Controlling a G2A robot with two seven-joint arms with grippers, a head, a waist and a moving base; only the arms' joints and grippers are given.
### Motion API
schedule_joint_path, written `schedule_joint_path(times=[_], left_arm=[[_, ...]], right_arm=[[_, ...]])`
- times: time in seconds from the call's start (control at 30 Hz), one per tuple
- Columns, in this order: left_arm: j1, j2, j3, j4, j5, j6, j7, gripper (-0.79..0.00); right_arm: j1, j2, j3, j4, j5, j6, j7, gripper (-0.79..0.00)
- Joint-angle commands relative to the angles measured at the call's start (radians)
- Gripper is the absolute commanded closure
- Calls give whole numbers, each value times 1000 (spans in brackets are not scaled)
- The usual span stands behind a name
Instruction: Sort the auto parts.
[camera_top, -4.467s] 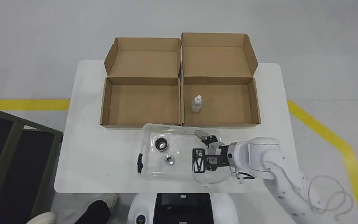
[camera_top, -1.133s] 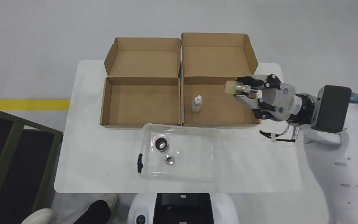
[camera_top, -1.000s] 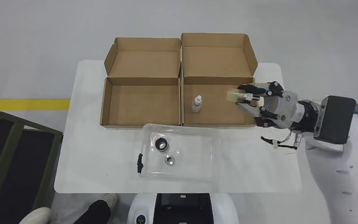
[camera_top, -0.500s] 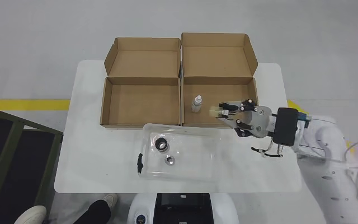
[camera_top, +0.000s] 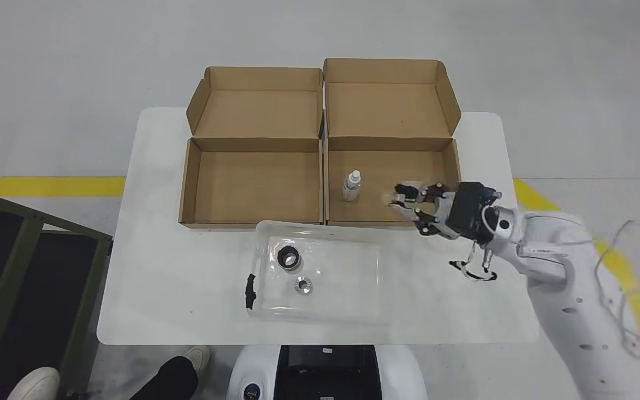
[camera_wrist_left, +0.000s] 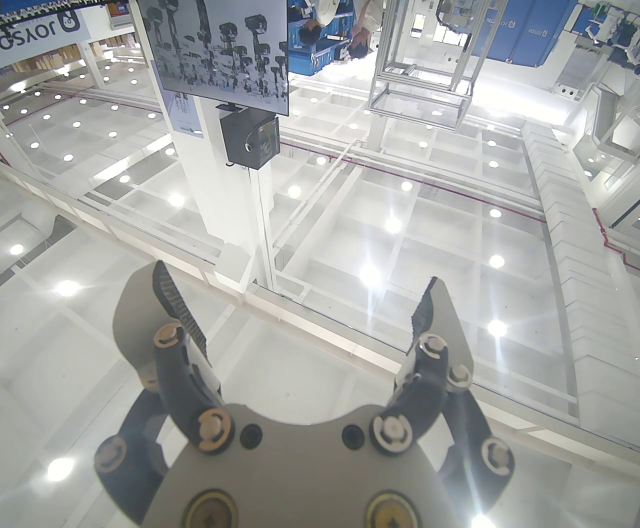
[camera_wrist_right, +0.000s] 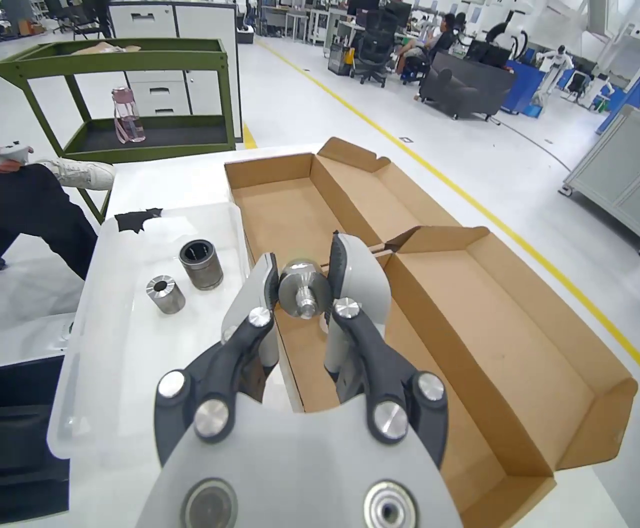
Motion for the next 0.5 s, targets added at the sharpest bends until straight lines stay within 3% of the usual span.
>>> schedule_joint_path(times=[0.0, 0.47], left_arm=[[0, 0, 0, 0, 0, 0, 0, -785], [0, 0, 0, 0, 0, 0, 0, -785]], right_arm=[[5, 0, -9, 13, 2, 11, 27, 0], [167, -16, -156, 111, -22, 127, 327, 0]])
